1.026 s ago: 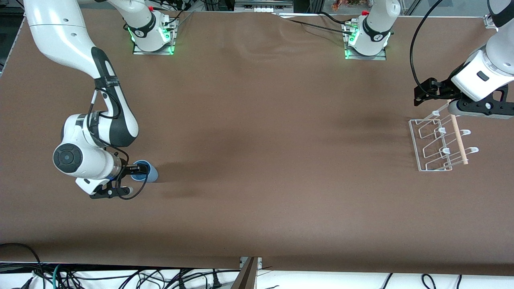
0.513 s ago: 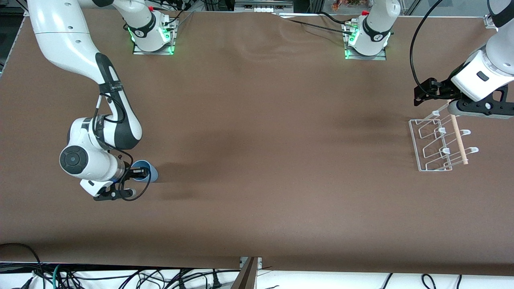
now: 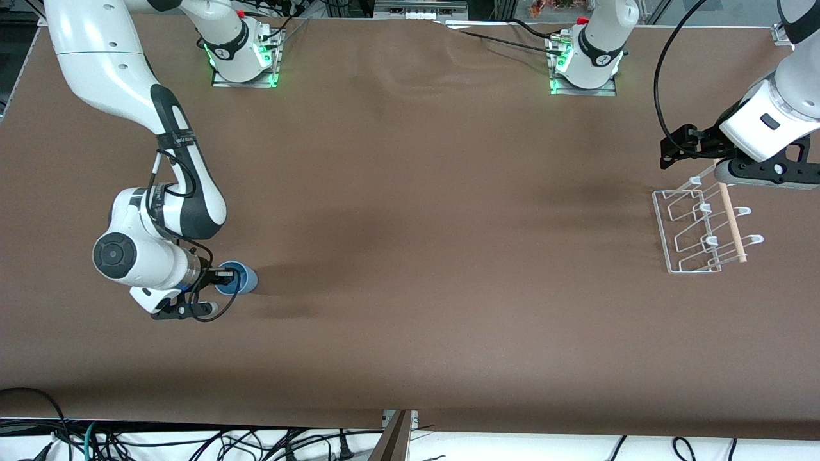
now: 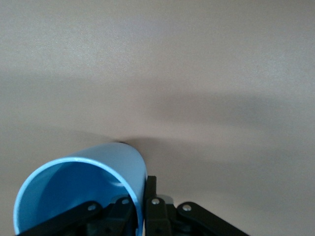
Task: Transfer cup to left arm and place on rack
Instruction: 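Lift the blue cup with the right gripper while the left gripper approaches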
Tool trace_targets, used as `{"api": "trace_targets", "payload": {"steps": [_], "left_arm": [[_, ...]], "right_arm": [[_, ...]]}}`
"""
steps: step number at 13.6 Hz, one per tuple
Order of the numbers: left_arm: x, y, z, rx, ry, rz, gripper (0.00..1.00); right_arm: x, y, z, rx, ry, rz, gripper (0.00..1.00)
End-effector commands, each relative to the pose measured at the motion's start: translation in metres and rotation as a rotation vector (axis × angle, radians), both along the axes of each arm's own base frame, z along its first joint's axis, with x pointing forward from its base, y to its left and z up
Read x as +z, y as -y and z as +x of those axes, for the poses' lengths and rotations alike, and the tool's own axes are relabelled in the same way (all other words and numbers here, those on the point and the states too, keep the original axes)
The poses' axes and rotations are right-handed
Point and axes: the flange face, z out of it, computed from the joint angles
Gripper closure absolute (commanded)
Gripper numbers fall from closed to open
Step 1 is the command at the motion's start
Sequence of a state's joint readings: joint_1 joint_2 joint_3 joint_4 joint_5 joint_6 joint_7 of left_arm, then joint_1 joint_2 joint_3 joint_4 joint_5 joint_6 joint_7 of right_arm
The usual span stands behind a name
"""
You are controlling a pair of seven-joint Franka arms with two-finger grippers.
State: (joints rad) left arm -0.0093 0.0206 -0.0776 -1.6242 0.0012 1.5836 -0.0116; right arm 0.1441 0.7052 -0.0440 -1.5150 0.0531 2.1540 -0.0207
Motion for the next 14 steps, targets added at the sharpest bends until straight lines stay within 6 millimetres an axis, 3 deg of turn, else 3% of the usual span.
{"api": "trace_targets", "payload": {"steps": [1,3,6,11,14], "left_arm": [[0.004,0.002,-0.002,-0.009,0.001,0.002,0.0],[0.005,0.01,-0.003,-0.027,0.003,0.0,0.0],[0.003,0.028,-0.004,-0.056,-0.002,-0.016,0.0],[-0.008,0.086,-0.005,-0.239,-0.017,-0.125,0.0],[-0.015,0.107,0.005,-0.354,0.046,-0.278,0.0]], "right_arm": [[0.01,-0.009,0.005,-0.085,0.008,0.049,1.0],[0.027,-0.028,0.005,-0.212,0.013,0.121,1.0],[0.052,-0.078,-0.007,-0.327,-0.043,0.203,1.0],[0.109,-0.16,-0.035,-0.455,-0.18,0.43,1.0],[0.134,-0.213,-0.053,-0.561,-0.279,0.559,1.0]]}}
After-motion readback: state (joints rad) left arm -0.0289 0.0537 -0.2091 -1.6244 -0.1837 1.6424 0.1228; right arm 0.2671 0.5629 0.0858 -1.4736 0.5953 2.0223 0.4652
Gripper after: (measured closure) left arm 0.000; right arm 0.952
